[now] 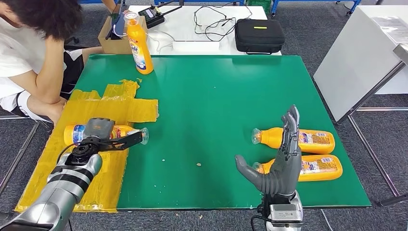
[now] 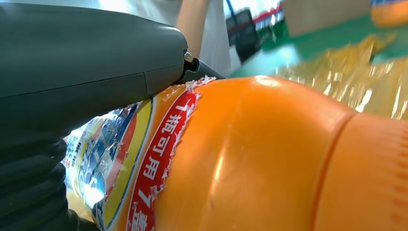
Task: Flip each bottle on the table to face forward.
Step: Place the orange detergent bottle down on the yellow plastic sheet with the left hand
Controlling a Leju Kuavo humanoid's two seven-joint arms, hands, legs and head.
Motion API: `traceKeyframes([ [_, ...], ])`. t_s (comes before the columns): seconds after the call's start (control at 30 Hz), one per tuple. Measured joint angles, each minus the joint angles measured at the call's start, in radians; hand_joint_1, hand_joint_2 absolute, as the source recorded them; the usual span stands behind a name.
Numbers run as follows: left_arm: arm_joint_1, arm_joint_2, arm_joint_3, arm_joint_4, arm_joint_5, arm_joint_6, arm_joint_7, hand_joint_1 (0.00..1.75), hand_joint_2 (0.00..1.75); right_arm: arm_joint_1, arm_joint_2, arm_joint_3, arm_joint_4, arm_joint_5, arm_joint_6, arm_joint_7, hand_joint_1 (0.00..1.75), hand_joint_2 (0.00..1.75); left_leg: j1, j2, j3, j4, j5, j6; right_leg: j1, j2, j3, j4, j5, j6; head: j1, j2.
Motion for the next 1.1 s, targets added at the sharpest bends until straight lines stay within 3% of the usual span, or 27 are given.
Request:
traceKeyframes([
  [0.13, -0.025, -0.005, 0.004, 0.051, 0.092, -0.04, -0.056, 1.75, 1.75, -0.013, -0.004, 0.002, 0.014, 0.0, 0.004, 0.02, 0.0, 1.75, 0.0, -0.002, 0.001, 0.0, 0.0, 0.0, 0.0, -0.001, 0.001, 0.0, 0.0, 0.0, 0.0, 0.0],
  [0.2, -0.035, -0.008, 0.004, 0.075, 0.142, -0.056, -0.086, 0.88, 1.75, -0.022, -0.006, 0.004, 0.024, 0.001, 0.004, 0.027, 0.0, 1.75, 0.0, -0.003, 0.001, 0.0, 0.0, 0.0, 0.0, -0.001, 0.002, 0.0, -0.001, 0.0, 0.0, 0.0],
  [0.27, -0.044, -0.011, 0.004, 0.093, 0.19, -0.065, -0.114, 0.01, 0.87, -0.029, -0.009, 0.006, 0.036, 0.002, 0.006, 0.032, 0.0, 1.75, 0.0, -0.005, 0.002, 0.0, 0.001, 0.0, 0.0, -0.002, 0.004, 0.0, -0.001, 0.0, 0.0, 0.0],
  [0.33, -0.047, -0.013, 0.004, 0.105, 0.224, -0.059, -0.132, 0.0, 0.0, -0.033, -0.01, 0.009, 0.046, 0.003, 0.01, 0.035, 0.0, 1.75, 0.0, -0.006, 0.003, 0.0, 0.001, 0.0, 0.0, -0.003, 0.005, 0.0, -0.001, 0.0, 0.0, 0.0],
  [0.73, -0.017, -0.032, 0.005, 0.107, 0.342, -0.004, -0.171, 0.0, 0.0, -0.035, -0.018, 0.028, 0.09, 0.057, 0.011, 0.055, 0.0, 1.75, 0.0, -0.006, 0.003, 0.0, 0.002, -0.001, 0.0, -0.004, 0.005, 0.0, 0.0, 0.0, 0.0, 0.0],
  [0.83, 0.007, -0.034, 0.005, 0.08, 0.359, 0.058, -0.195, 0.0, 0.0, -0.037, -0.021, 0.032, 0.098, 0.075, 0.013, 0.065, 0.0, 1.75, 0.0, -0.006, 0.003, 0.0, 0.002, -0.001, 0.0, -0.003, 0.004, 0.0, 0.0, 0.0, 0.0, 0.0],
  [0.97, 0.101, -0.05, 0.005, -0.061, 0.376, 0.217, -0.265, 0.0, 0.0, -0.035, -0.03, 0.034, 0.104, 0.138, 0.006, 0.082, 0.0, 1.75, 0.0, -0.005, 0.001, 0.0, 0.002, -0.001, 0.0, -0.003, 0.002, 0.0, 0.0, 0.0, 0.0, 0.0],
  [1.1, 0.201, -0.069, 0.004, -0.256, 0.433, 0.278, -0.338, 0.0, 0.0, -0.034, -0.043, 0.034, 0.109, 0.23, -0.032, 0.106, 0.0, 1.75, 0.0, -0.005, -0.001, 0.0, 0.002, -0.001, 0.0, -0.003, 0.0, 0.0, 0.0, 0.0, 0.0, 0.0],
])
